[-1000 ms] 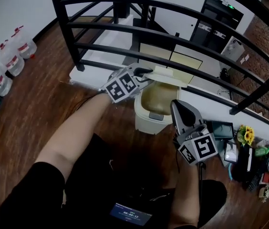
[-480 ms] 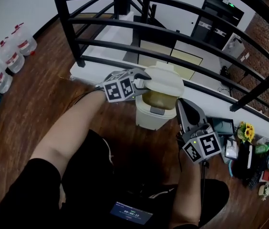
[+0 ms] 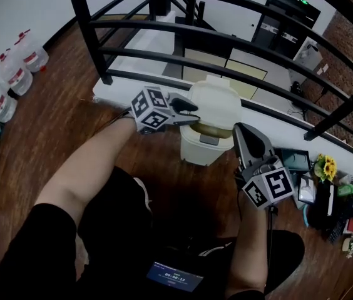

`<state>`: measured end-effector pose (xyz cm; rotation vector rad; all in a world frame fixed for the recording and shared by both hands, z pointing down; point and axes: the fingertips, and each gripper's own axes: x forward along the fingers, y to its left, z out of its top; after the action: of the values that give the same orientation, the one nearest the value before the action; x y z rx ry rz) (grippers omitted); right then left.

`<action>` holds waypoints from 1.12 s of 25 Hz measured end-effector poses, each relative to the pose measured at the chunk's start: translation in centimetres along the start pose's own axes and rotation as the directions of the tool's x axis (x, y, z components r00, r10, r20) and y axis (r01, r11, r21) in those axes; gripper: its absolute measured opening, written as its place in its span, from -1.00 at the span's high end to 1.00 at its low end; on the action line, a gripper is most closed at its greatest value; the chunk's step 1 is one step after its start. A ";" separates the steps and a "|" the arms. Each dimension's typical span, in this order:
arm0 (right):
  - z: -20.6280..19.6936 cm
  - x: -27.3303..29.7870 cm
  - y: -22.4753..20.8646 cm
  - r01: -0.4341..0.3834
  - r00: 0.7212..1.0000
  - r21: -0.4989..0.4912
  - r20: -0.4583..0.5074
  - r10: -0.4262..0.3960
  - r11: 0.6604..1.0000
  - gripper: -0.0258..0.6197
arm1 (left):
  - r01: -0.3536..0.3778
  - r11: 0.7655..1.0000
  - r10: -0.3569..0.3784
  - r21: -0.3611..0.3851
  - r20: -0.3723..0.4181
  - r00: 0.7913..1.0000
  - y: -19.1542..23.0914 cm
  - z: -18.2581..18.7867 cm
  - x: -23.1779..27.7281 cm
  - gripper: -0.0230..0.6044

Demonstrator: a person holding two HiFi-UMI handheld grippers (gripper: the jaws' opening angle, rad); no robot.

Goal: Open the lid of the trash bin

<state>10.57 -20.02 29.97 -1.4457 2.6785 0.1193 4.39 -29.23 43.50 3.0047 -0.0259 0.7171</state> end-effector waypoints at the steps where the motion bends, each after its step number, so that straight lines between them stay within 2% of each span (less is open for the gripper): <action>1: 0.0 0.0 0.0 0.000 1.000 0.000 0.000 0.000 1.000 0.92 | 0.000 0.999 0.000 -0.035 0.002 1.000 0.2 -0.3 0.2 0.45; 3: -0.1 0.0 -0.1 0.000 1.000 0.000 -0.001 0.000 1.000 0.92 | -0.033 0.998 0.031 -0.050 -0.039 0.999 0.6 -1.4 0.8 0.63; 5: -0.3 0.0 -0.1 0.001 1.000 0.002 -0.002 -0.001 1.000 0.92 | -0.074 0.997 0.072 -0.008 -0.123 0.990 0.8 -3.0 1.6 0.85; 8: -0.4 0.0 -0.1 0.002 1.000 0.004 -0.004 -0.002 1.000 0.92 | -0.087 0.996 0.092 0.031 -0.223 0.970 0.7 -4.6 2.7 0.85; 11: -0.5 0.1 -0.2 0.002 1.000 0.007 -0.005 -0.002 1.000 0.92 | -0.099 0.994 0.110 0.053 -0.278 0.954 0.8 -5.1 3.0 0.82; 14: -0.7 0.2 -0.3 0.001 1.000 0.011 -0.007 -0.001 1.000 0.92 | -0.119 0.988 0.144 0.094 -0.345 0.928 0.7 -5.3 3.4 0.82; 16: -0.9 0.2 -0.4 0.002 1.000 0.013 -0.011 -0.001 1.000 0.92 | -0.130 0.981 0.177 0.143 -0.388 0.905 0.7 -5.1 3.7 0.82; 19: -0.9 0.1 0.0 0.001 1.000 0.018 -0.012 -0.001 1.000 0.92 | -0.147 0.957 0.248 0.251 -0.439 0.864 0.7 -5.0 3.9 0.82; 20: -0.9 0.1 0.2 0.000 1.000 0.020 -0.011 0.000 1.000 0.92 | -0.145 0.949 0.262 0.281 -0.442 0.858 0.5 -4.9 3.9 0.82; 21: -0.9 0.0 0.4 -0.001 1.000 0.020 -0.011 0.002 1.000 0.92 | -0.144 0.946 0.266 0.292 -0.440 0.858 0.4 -4.8 4.0 0.82; 22: -0.9 -0.1 0.6 -0.002 1.000 0.019 -0.010 0.002 1.000 0.92 | -0.147 0.951 0.259 0.273 -0.436 0.862 0.3 -4.9 4.0 0.82; 25: -1.0 -0.3 0.5 0.000 1.000 0.019 -0.011 0.000 1.000 0.92 | -0.134 0.984 0.170 0.118 -0.384 0.908 -0.8 -3.7 5.1 0.82; 26: -1.1 -0.3 0.3 0.002 1.000 0.022 -0.013 -0.002 1.000 0.92 | -0.121 0.988 0.147 0.093 -0.375 0.915 -1.2 -3.2 5.7 0.82; 28: -1.3 -0.3 0.0 0.007 1.000 0.028 -0.016 -0.007 1.000 0.92 | -0.088 0.991 0.119 0.097 -0.387 0.914 -2.3 -2.6 6.9 0.82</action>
<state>10.66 -19.91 31.30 -1.4541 2.6764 0.0694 9.42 -26.81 48.76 2.8840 -0.1442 1.3487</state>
